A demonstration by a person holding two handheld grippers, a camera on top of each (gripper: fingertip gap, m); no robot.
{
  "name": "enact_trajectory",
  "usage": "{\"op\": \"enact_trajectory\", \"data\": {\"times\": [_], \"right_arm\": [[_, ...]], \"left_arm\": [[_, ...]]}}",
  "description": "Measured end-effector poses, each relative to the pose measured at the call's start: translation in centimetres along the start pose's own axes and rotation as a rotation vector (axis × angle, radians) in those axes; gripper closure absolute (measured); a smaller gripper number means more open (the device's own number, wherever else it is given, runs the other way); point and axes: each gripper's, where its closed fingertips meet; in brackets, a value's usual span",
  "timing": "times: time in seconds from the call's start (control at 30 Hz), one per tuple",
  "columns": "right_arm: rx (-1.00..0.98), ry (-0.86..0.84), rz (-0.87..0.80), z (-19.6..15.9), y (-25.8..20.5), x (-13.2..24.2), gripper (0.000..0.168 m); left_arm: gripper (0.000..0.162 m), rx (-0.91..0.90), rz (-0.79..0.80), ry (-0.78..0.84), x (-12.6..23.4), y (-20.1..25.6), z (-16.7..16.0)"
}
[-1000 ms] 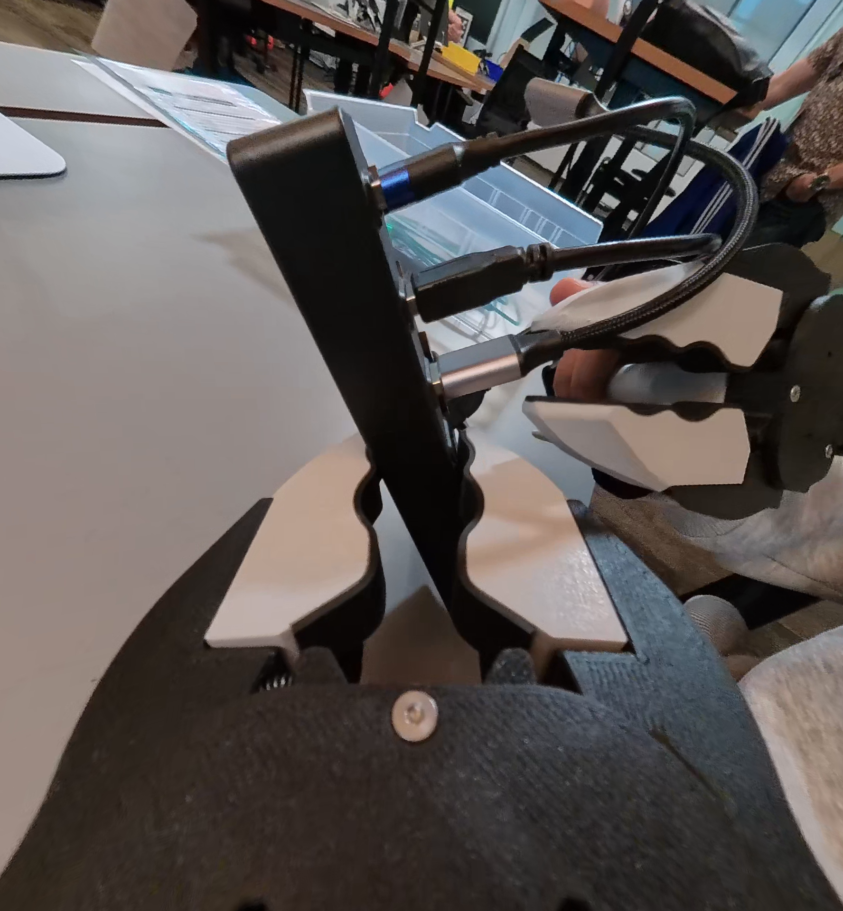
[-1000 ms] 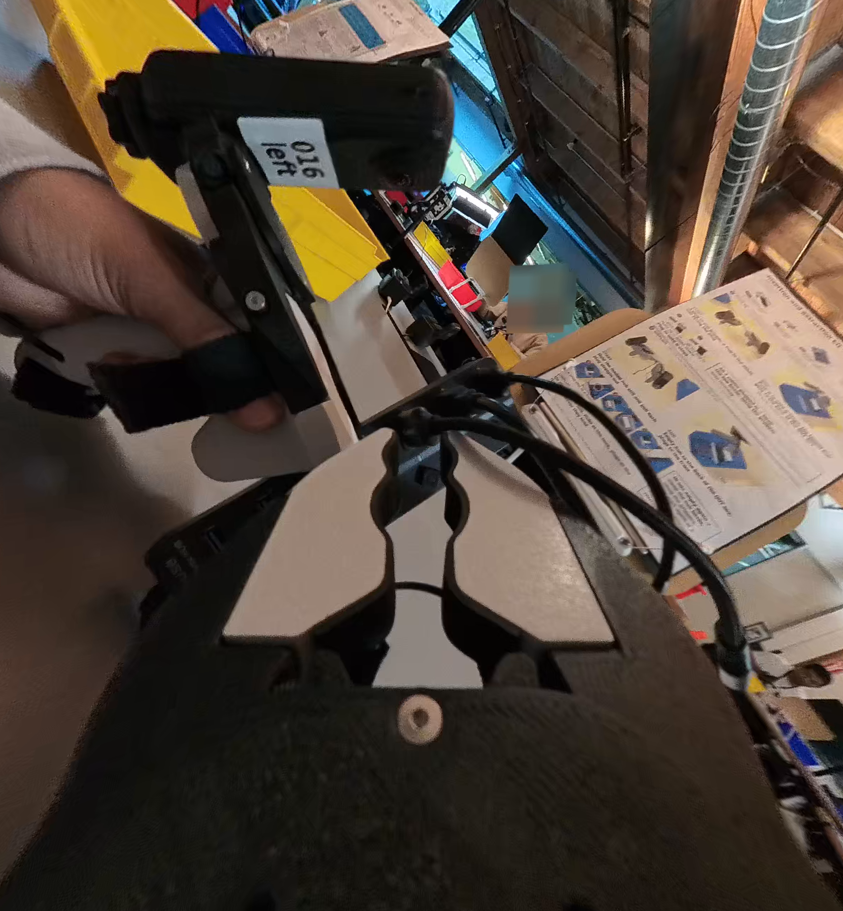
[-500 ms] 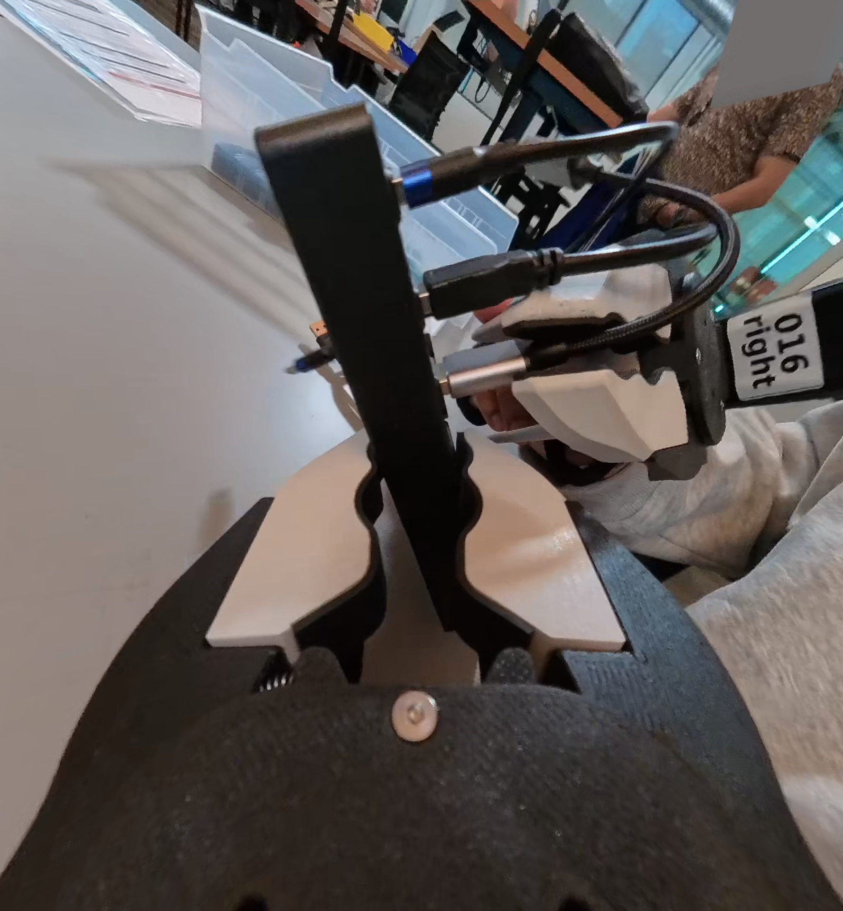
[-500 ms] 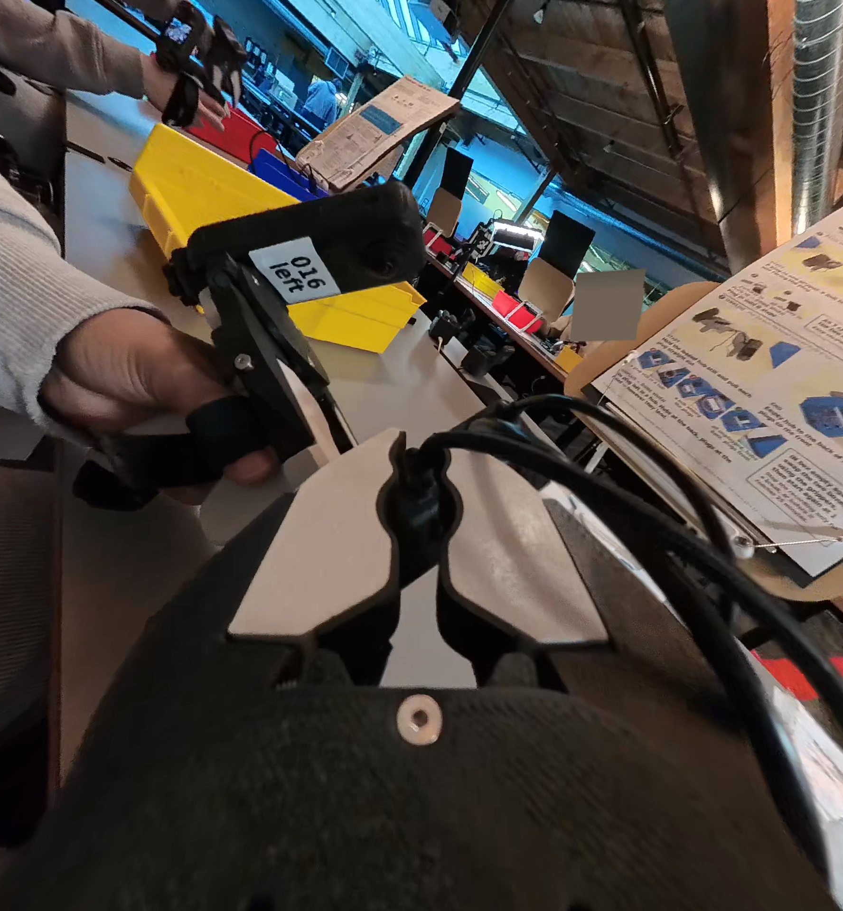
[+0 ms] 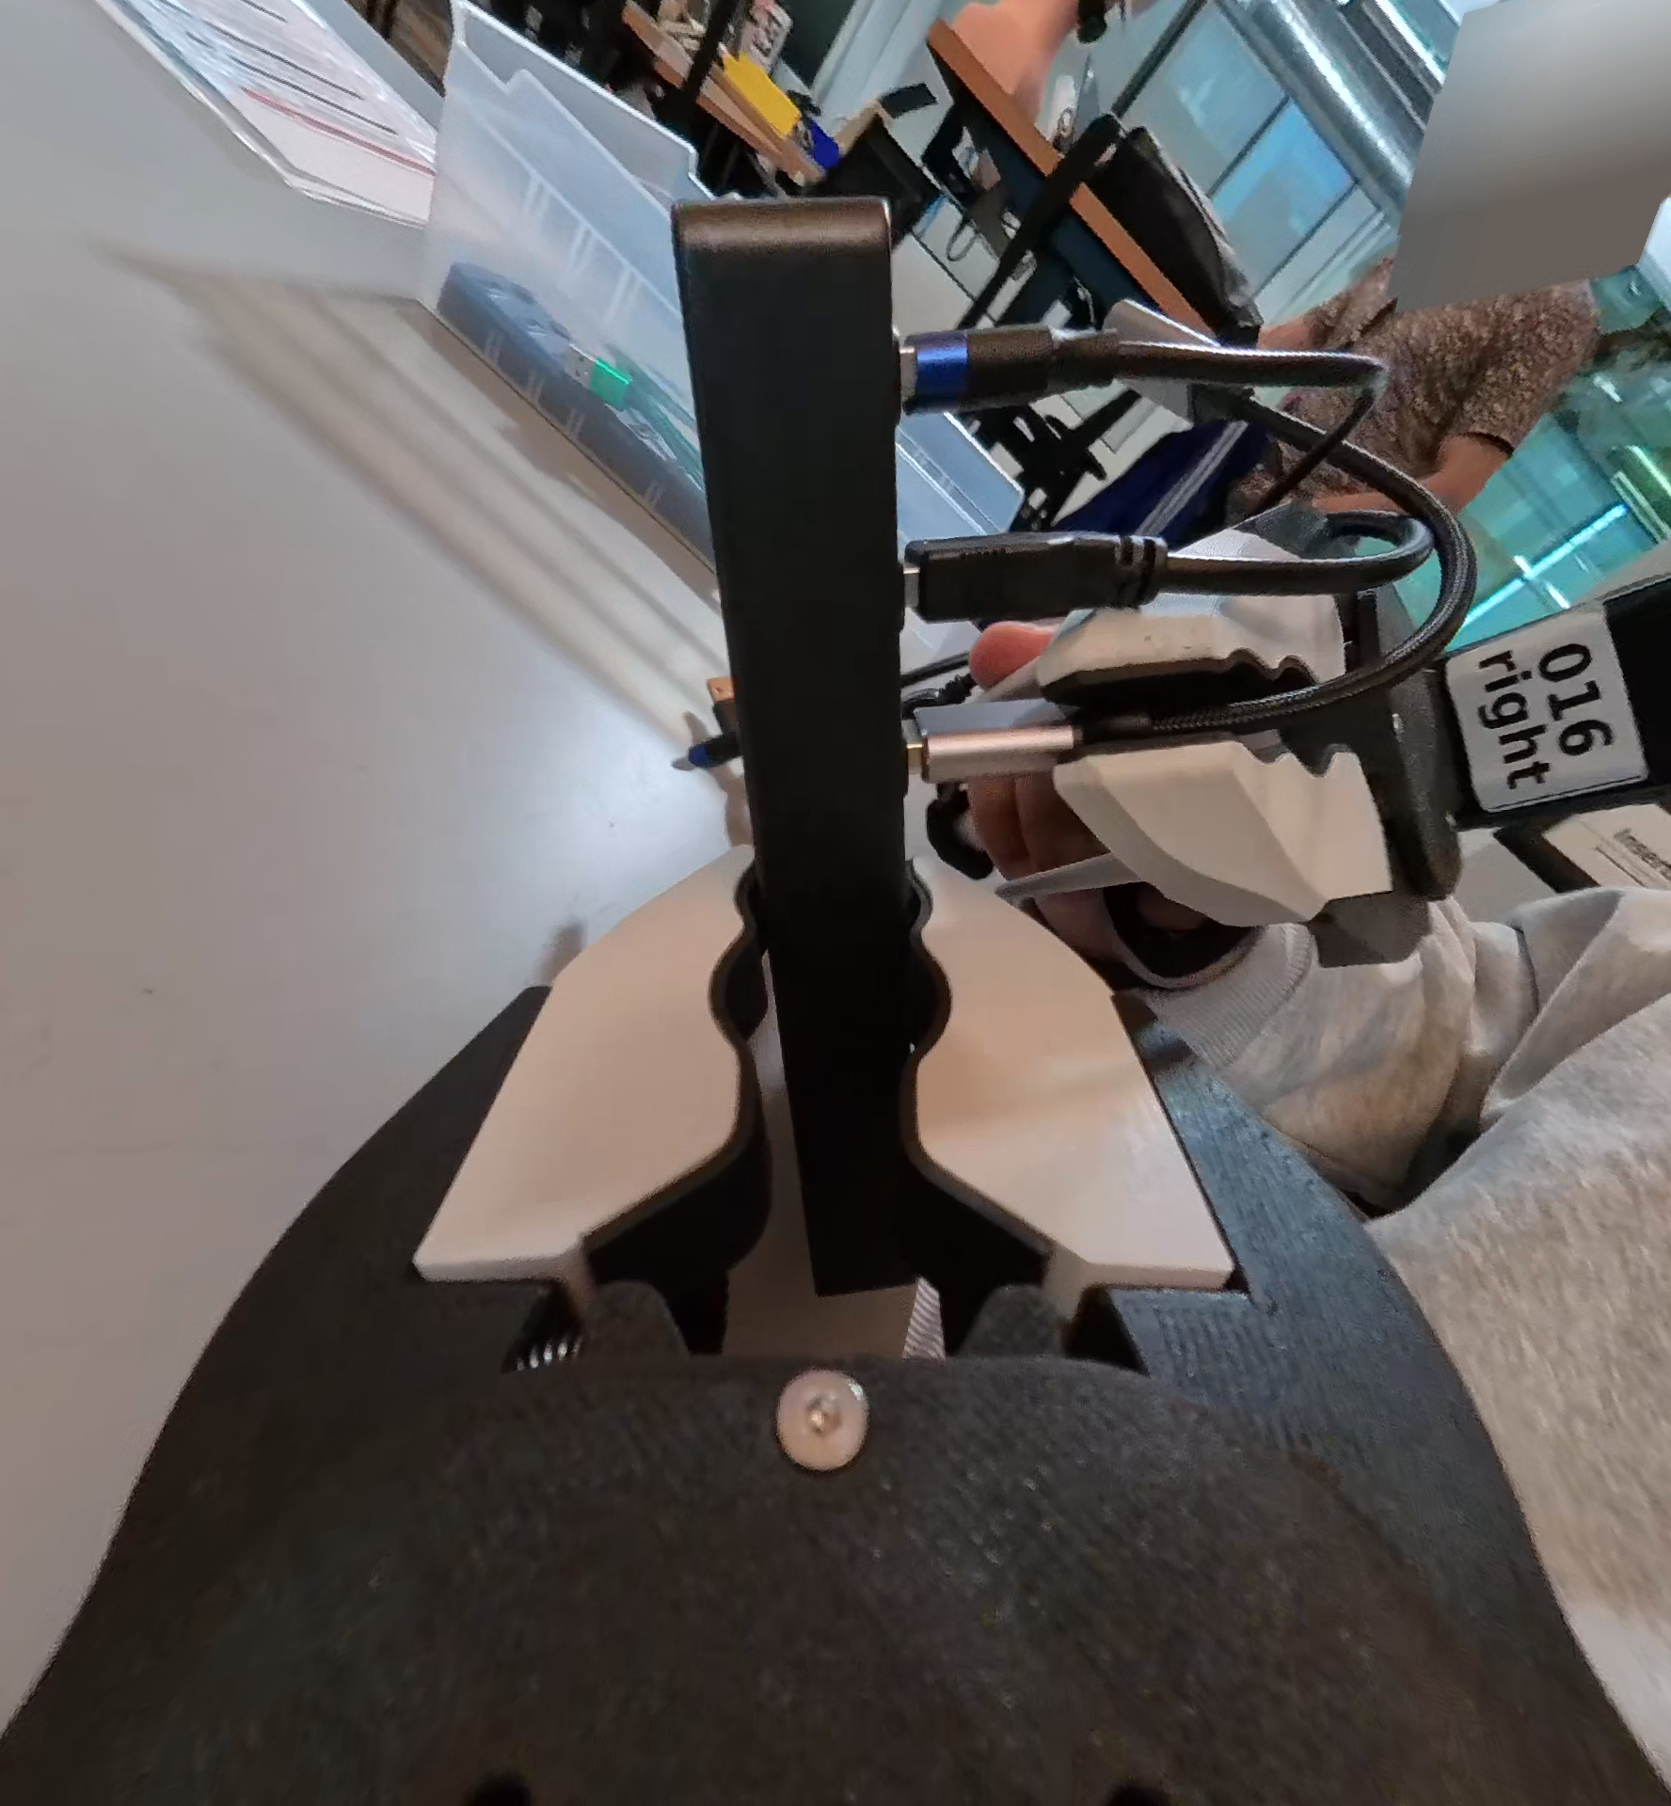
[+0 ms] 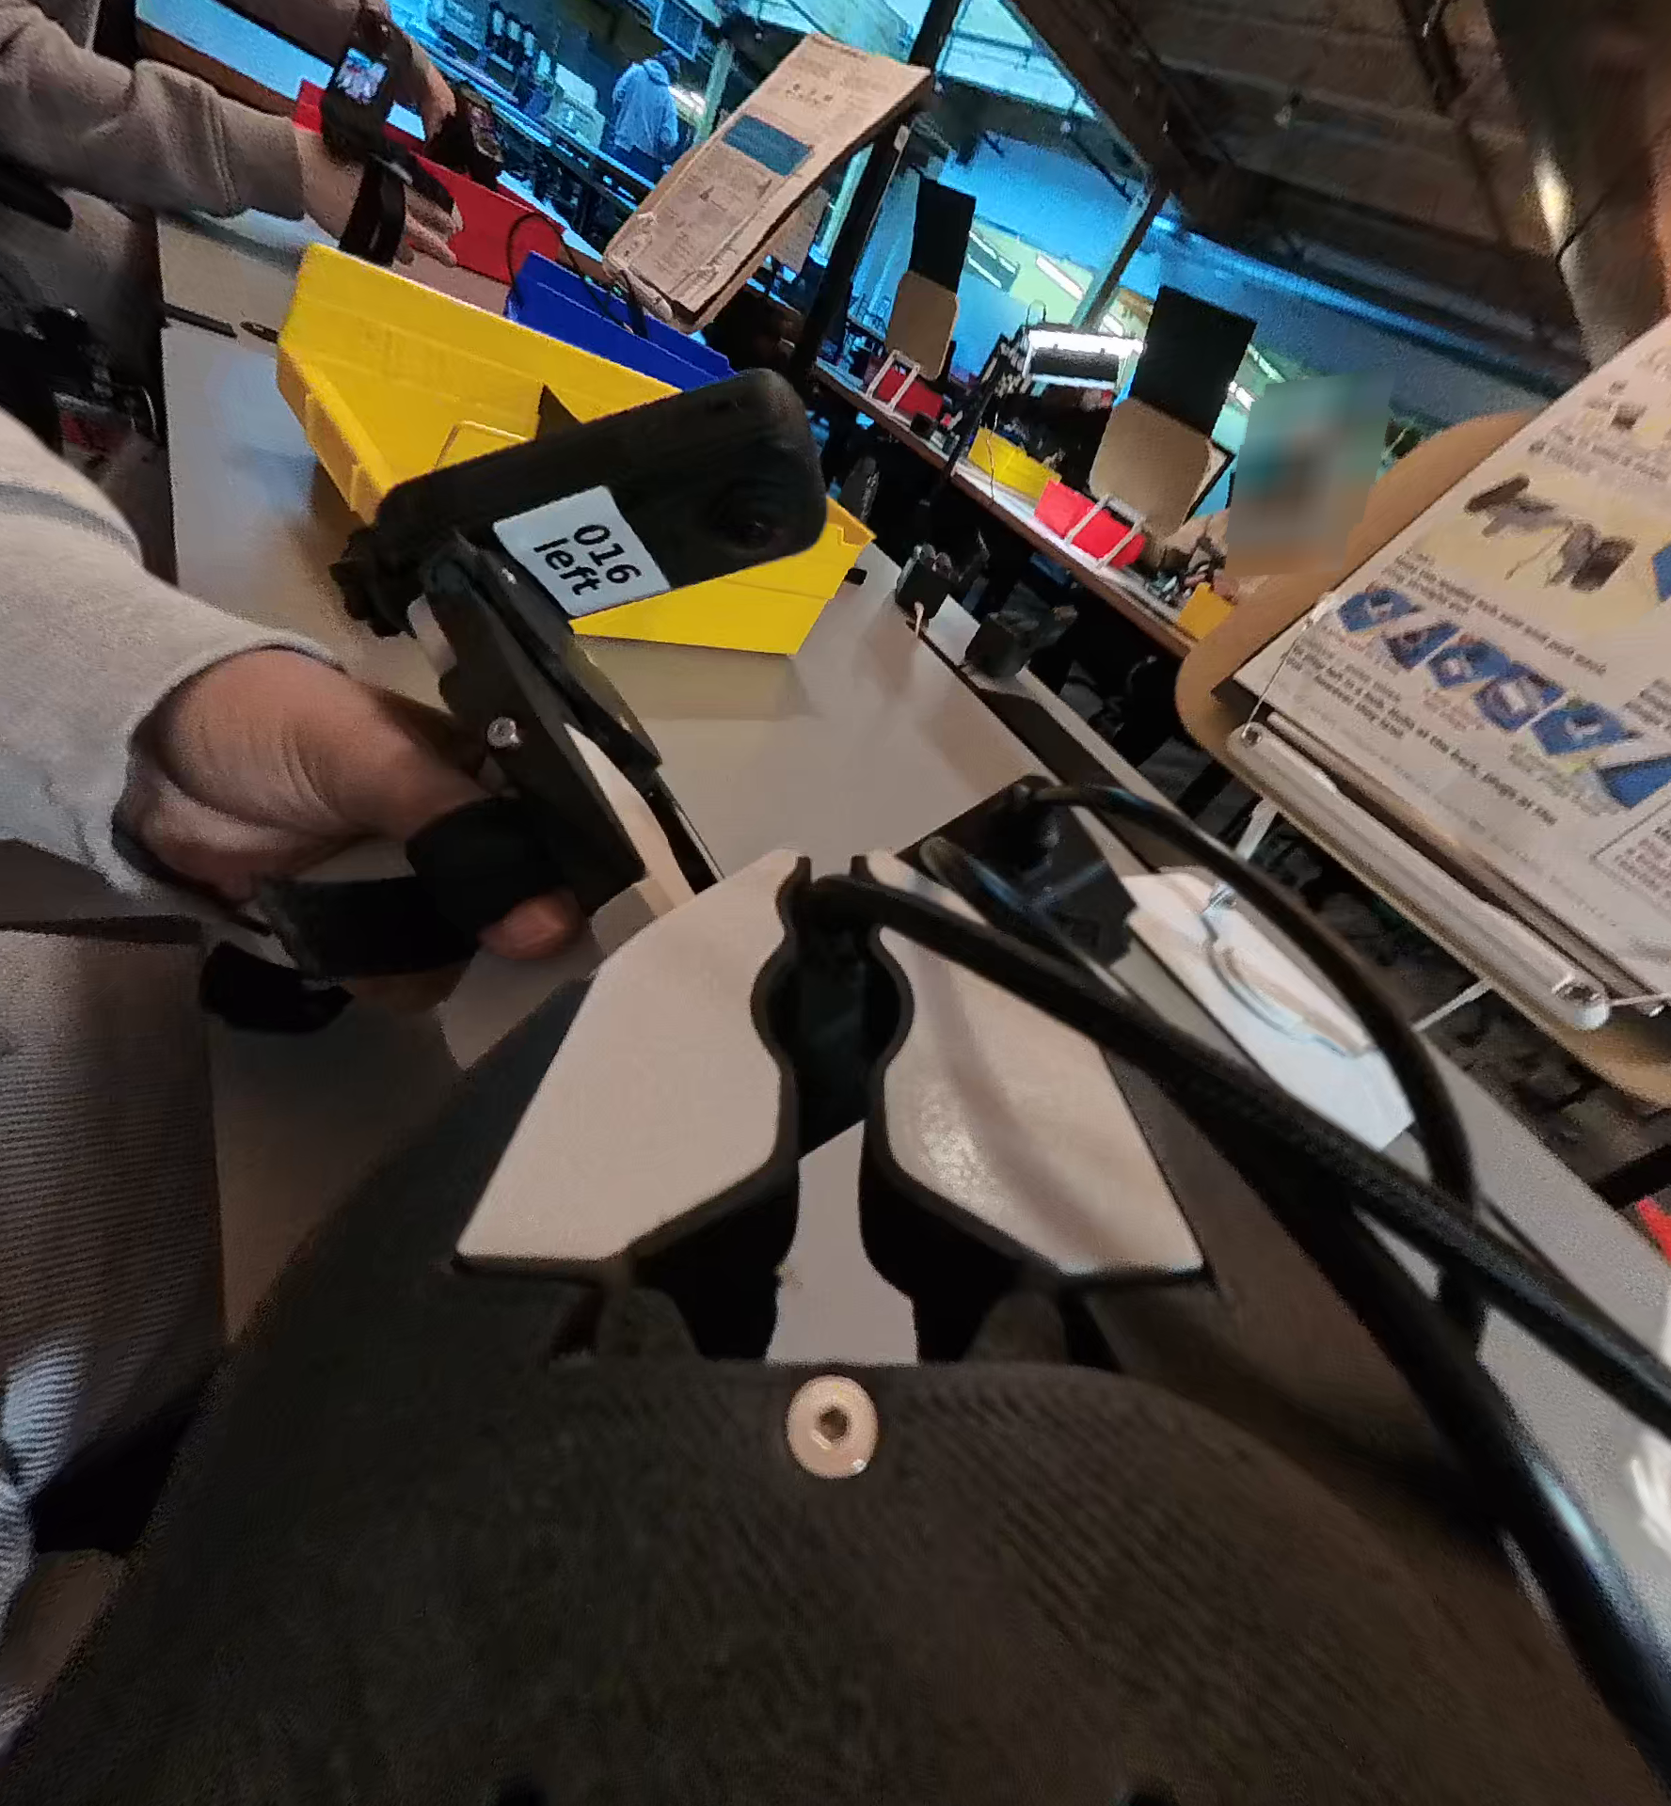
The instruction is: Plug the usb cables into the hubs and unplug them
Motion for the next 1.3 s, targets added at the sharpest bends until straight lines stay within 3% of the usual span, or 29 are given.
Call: {"op": "enact_trajectory", "data": {"times": [0.03,0.3,0.47,0.57,0.6,0.67,0.73,0.83,0.97,1.03,1.17,1.3], "right_arm": [[-0.028,-0.009,0.001,-0.1,0.1,0.0,0.161],[-0.220,-0.029,0.001,0.1,0.6,0.0,0.161],[-0.553,0.007,0.027,0.2,1.2,-0.1,0.161],[-0.532,0.009,0.028,0.6,1.0,0.2,0.161],[-0.532,0.080,0.069,2.2,0.8,0.9,0.163],[-0.481,0.080,0.003,3.4,1.6,2.1,0.162],[-0.332,0.005,-0.076,1.7,1.8,1.9,0.162],[-0.395,0.046,0.023,1.9,0.6,0.9,0.162],[-0.398,0.069,0.084,2.0,0.3,1.5,0.162],[-0.445,0.155,0.121,3.7,0.8,2.6,0.162],[-0.395,0.239,0.067,7.0,4.3,5.1,0.162],[-0.331,0.253,-0.114,9.2,12.3,10.3,0.162]], "left_arm": [[0.138,-0.006,0.015,0.010,0.0,-0.1,0.1],[0.137,-0.063,0.086,0.076,0.2,-0.7,1.1],[0.138,-0.101,0.180,0.163,0.5,-1.1,1.9],[0.137,-0.133,0.268,0.188,1.0,-1.8,2.3],[0.138,-0.060,0.377,0.249,2.3,-4.4,3.0],[0.138,0.172,0.344,0.303,5.0,-7.7,3.9],[0.138,0.015,0.321,0.316,5.1,-5.1,5.0],[0.137,-0.162,0.340,0.266,3.2,-3.0,4.6],[0.138,-0.062,0.353,0.294,4.9,-6.0,4.8],[0.138,-0.004,0.371,0.336,6.3,-7.5,5.4],[0.138,0.073,0.380,0.364,7.2,-9.1,5.5],[0.138,0.115,0.363,0.367,6.9,-9.2,5.2]]}}
Point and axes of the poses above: each gripper's, where its closed fingertips meet, x back along the fingers, z out of its top, y = z × x across the jaws
